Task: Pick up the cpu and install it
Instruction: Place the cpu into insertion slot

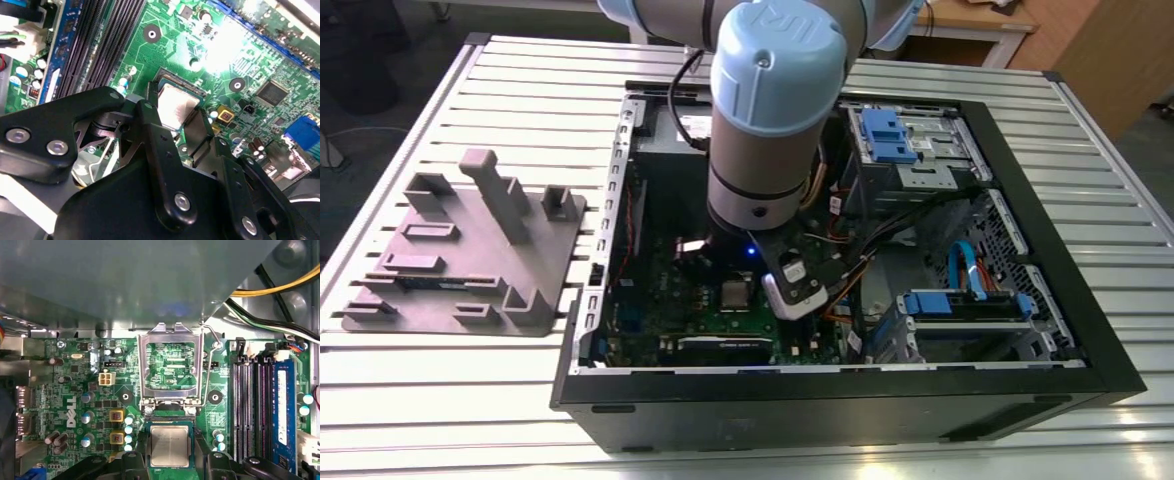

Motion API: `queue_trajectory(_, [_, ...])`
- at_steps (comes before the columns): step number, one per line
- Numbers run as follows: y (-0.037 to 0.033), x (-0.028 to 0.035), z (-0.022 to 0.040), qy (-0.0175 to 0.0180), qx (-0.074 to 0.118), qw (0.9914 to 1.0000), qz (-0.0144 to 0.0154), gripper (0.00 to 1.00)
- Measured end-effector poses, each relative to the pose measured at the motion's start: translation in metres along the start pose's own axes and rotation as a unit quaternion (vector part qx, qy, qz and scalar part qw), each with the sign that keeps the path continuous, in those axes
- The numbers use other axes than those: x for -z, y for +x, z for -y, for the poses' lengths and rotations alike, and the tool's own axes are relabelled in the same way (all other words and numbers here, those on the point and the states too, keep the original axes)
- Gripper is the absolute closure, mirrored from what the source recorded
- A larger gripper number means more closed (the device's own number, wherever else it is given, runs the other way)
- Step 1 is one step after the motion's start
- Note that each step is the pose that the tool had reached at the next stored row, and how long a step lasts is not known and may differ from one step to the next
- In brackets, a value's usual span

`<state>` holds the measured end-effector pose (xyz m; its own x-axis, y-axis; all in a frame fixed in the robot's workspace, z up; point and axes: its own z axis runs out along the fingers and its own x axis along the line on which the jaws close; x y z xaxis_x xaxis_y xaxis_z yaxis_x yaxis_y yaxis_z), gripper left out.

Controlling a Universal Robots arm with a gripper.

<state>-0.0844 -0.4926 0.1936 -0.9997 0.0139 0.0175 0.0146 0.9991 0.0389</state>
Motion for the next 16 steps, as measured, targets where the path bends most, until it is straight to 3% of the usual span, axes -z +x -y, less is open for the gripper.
queue_trajectory(16, [-0.0005, -0.0012, 0.0007, 0.0001, -0.002, 1.0, 0.0, 0.55])
